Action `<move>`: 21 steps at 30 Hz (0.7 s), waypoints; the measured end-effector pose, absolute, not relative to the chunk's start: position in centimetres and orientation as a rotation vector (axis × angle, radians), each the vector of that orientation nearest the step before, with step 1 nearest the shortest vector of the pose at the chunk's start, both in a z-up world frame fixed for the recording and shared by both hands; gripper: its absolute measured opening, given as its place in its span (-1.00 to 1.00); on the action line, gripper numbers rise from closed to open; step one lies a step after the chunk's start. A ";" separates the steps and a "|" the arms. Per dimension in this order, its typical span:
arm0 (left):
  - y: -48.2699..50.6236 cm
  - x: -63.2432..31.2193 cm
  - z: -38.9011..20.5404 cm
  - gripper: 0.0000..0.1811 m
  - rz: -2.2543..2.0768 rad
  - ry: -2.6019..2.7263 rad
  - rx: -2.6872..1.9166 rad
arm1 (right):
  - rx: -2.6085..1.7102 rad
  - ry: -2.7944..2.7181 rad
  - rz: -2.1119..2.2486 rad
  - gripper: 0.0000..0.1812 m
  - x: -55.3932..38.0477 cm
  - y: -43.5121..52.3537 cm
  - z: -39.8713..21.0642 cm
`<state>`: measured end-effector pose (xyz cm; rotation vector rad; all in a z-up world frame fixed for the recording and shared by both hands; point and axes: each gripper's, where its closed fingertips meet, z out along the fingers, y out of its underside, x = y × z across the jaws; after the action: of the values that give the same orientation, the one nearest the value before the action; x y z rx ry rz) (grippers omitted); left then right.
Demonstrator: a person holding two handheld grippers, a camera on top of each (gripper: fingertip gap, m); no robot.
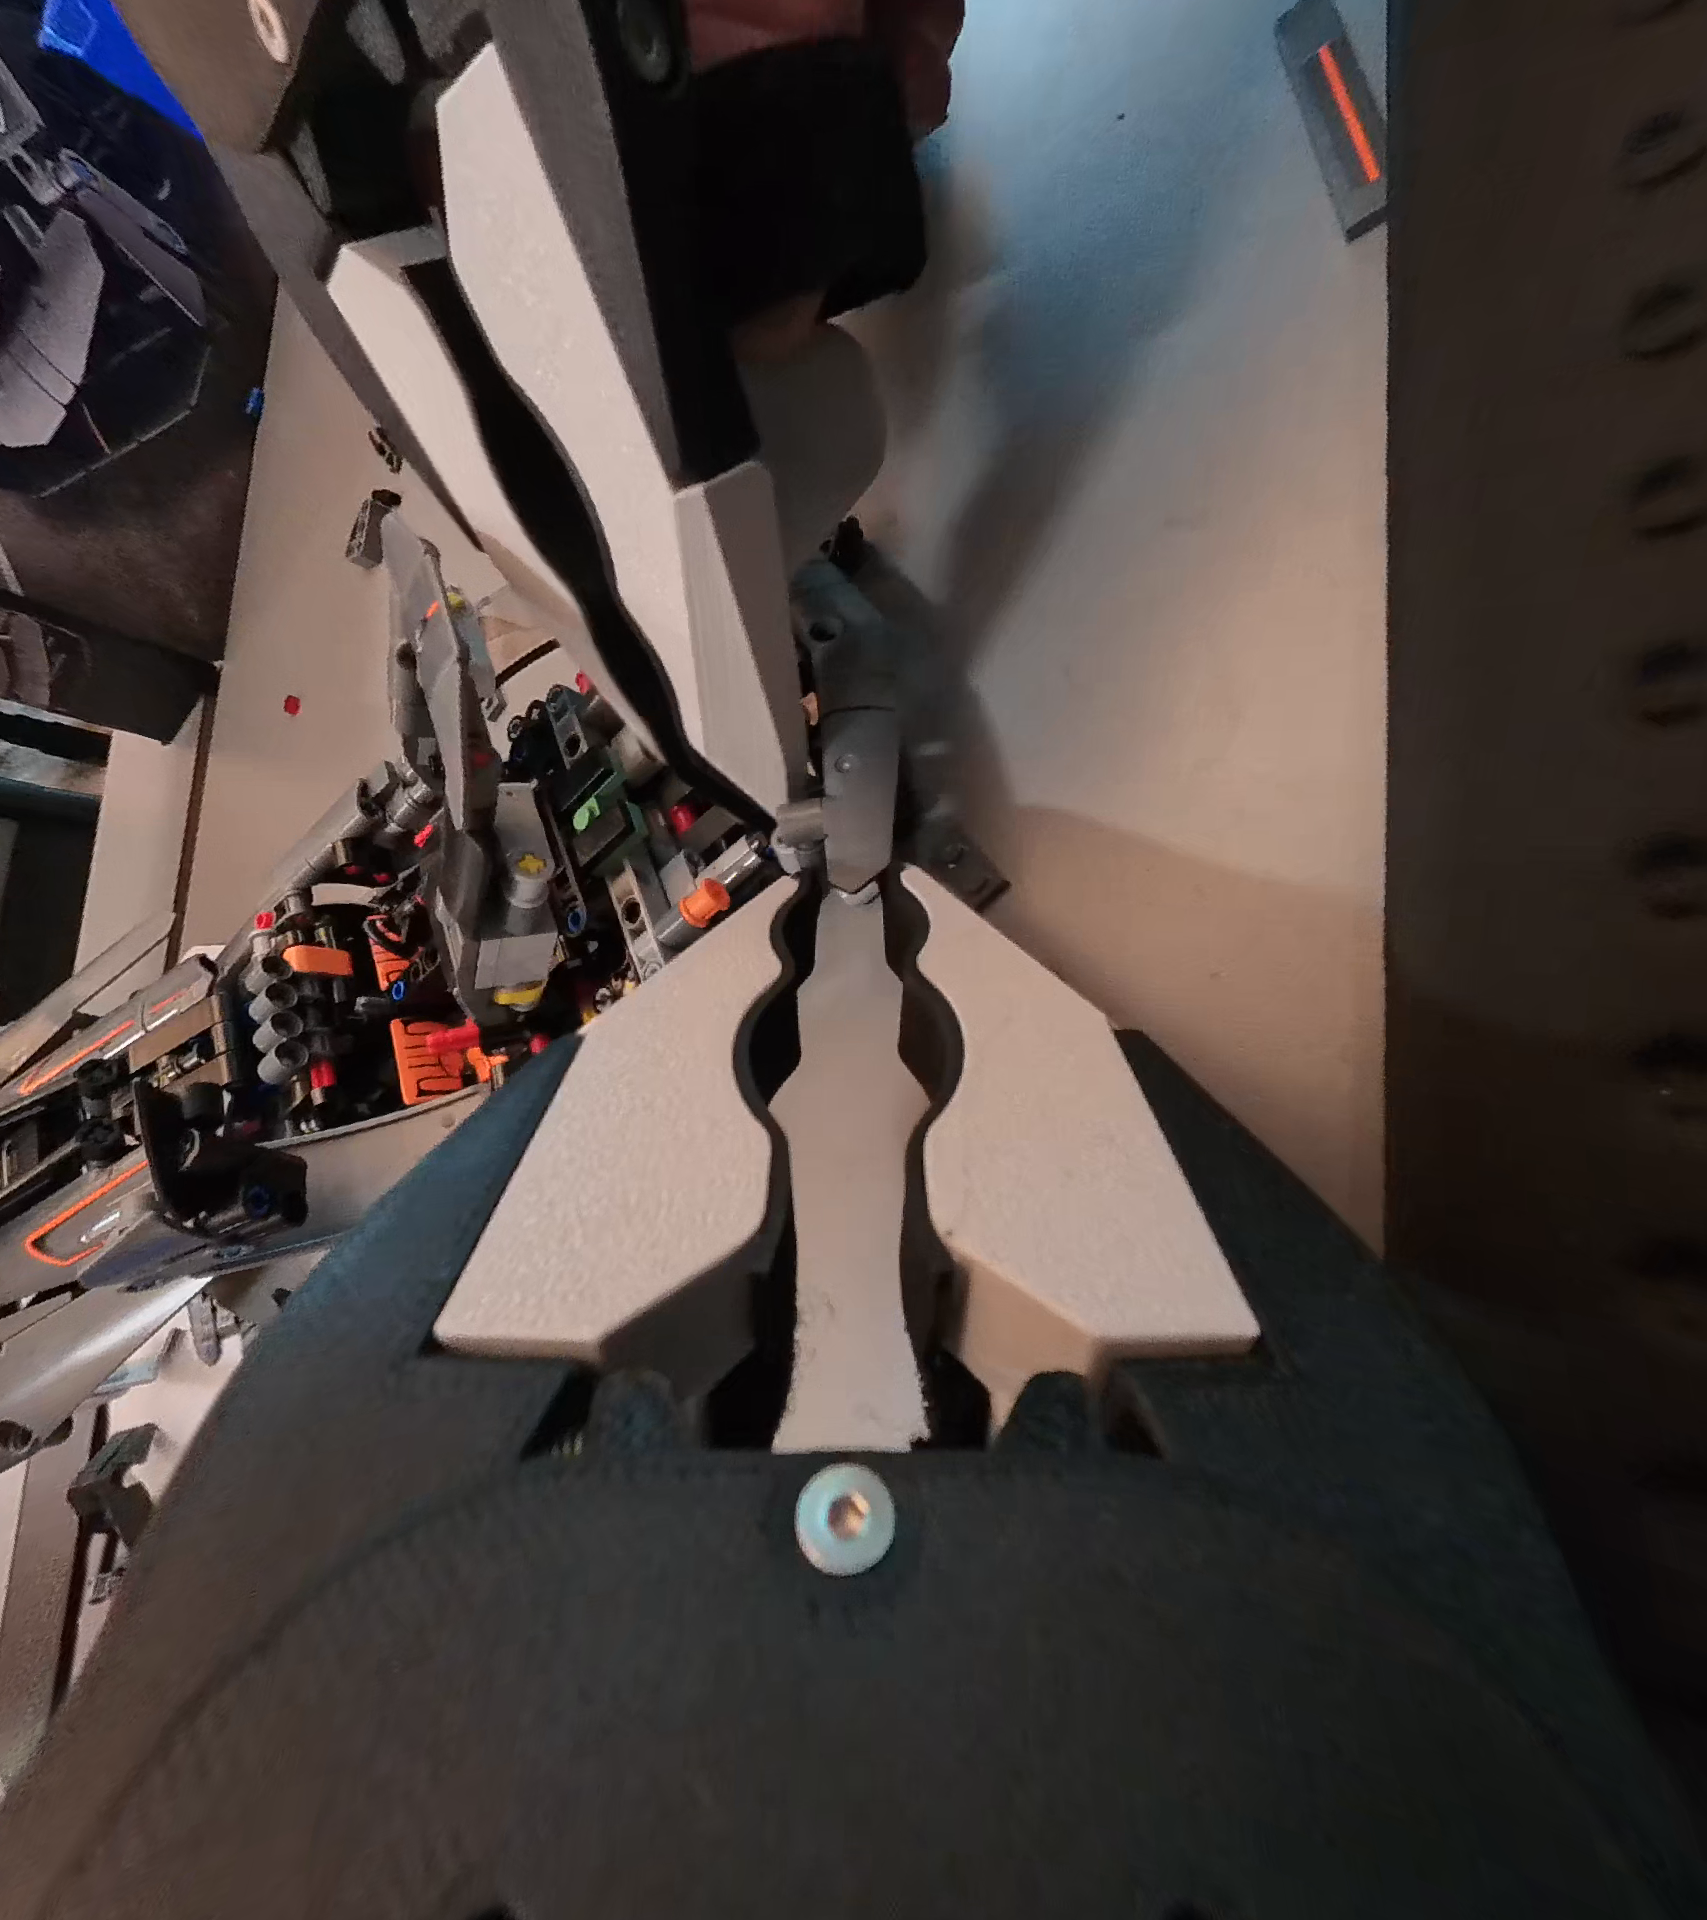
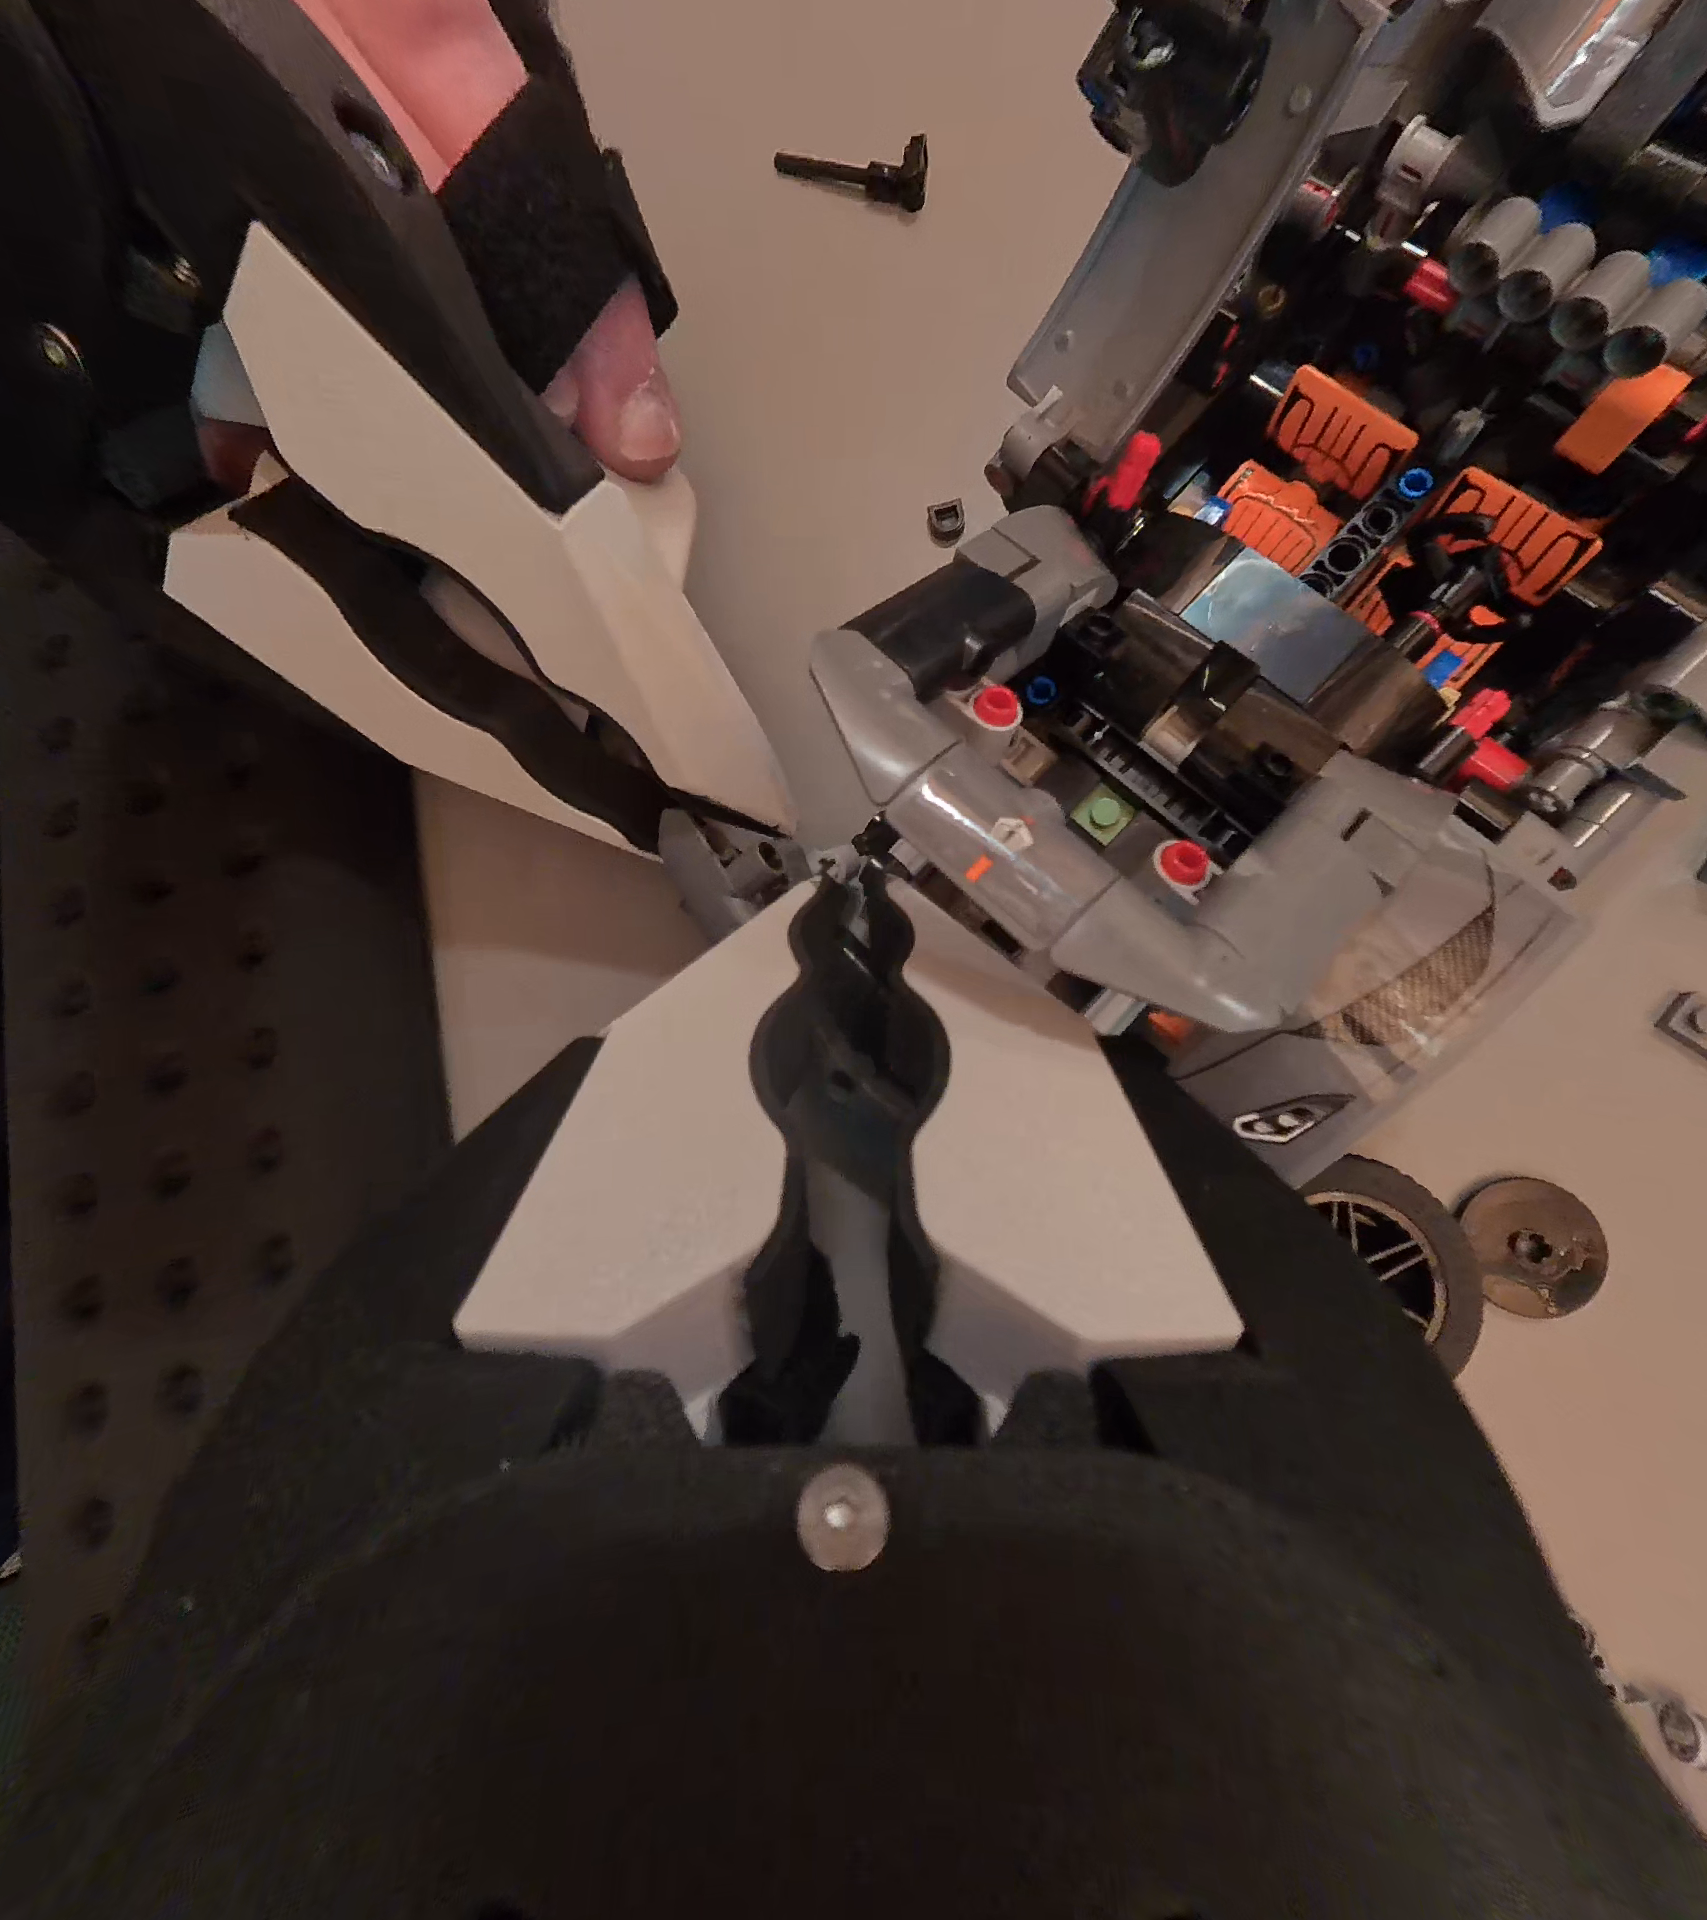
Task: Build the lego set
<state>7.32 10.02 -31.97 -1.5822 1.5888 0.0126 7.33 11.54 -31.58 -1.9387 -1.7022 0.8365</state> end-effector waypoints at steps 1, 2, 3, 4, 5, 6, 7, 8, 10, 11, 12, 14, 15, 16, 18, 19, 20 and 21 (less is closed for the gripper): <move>10.0 7.3 -31.9 -0.89 0.009 1.587 -1.581 | -1.939 -1.709 0.832 -0.97 7.4 11.5 -31.7; 10.0 7.3 -31.9 -0.89 0.001 1.587 -1.584 | -1.940 -1.715 0.827 -0.97 7.4 11.5 -31.7; 10.0 7.3 -31.9 -0.88 -0.007 1.588 -1.584 | -1.941 -1.720 0.826 -0.98 7.5 11.4 -31.8; 9.9 7.4 -31.9 -0.88 -0.007 1.590 -1.582 | -1.942 -1.722 0.826 -0.98 7.5 11.4 -31.8; 10.0 7.4 -31.9 -0.88 0.003 1.590 -1.574 | -1.942 -1.721 0.829 -0.98 7.5 11.4 -31.7; 10.0 7.4 -31.8 -0.89 0.012 1.588 -1.567 | -1.940 -1.719 0.832 -0.99 7.5 11.4 -31.7; 10.0 7.4 -31.8 -0.89 0.016 1.587 -1.567 | -1.938 -1.720 0.830 -0.99 7.5 11.4 -31.7; 10.1 7.4 -31.8 -0.90 0.020 1.587 -1.566 | -1.934 -1.724 0.829 -1.00 7.5 11.3 -31.7; 10.1 7.3 -31.8 -0.91 0.033 1.587 -1.564 | -1.929 -1.724 0.822 -1.00 7.4 11.3 -31.6; 10.2 7.2 -31.6 -0.93 0.051 1.584 -1.555 | -1.927 -1.719 0.819 -1.00 7.4 11.4 -31.5; 10.3 7.2 -31.6 -0.93 0.064 1.582 -1.548 | -1.926 -1.717 0.821 -1.00 7.4 11.4 -31.5; 10.2 7.2 -31.5 -0.93 0.084 1.588 -1.533 | -1.929 -1.712 0.827 -1.00 7.4 11.4 -31.5; 10.2 7.2 -31.5 -0.93 0.097 1.591 -1.525 | -1.931 -1.709 0.831 -1.00 7.4 11.3 -31.5; 10.3 7.2 -31.4 -0.93 0.112 1.590 -1.517 | -1.929 -1.705 0.834 -1.00 7.3 11.4 -31.4; 10.4 7.2 -31.3 -0.93 0.127 1.583 -1.509 | -1.917 -1.700 0.830 -1.00 7.3 11.4 -31.2; 10.4 7.1 -31.2 -0.93 0.126 1.579 -1.510 | -1.915 -1.698 0.825 -1.00 7.2 11.5 -31.2; 10.4 7.1 -31.3 -0.93 0.118 1.581 -1.521 | -1.914 -1.697 0.816 -1.00 7.2 11.6 -31.2; 10.5 7.0 -31.6 -0.93 0.112 1.586 -1.534 | -1.913 -1.698 0.804 -1.00 7.2 11.6 -31.3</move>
<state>7.03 10.48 -31.59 -1.5340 1.5857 0.1120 7.16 11.62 -31.29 -1.9135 -1.6982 0.8042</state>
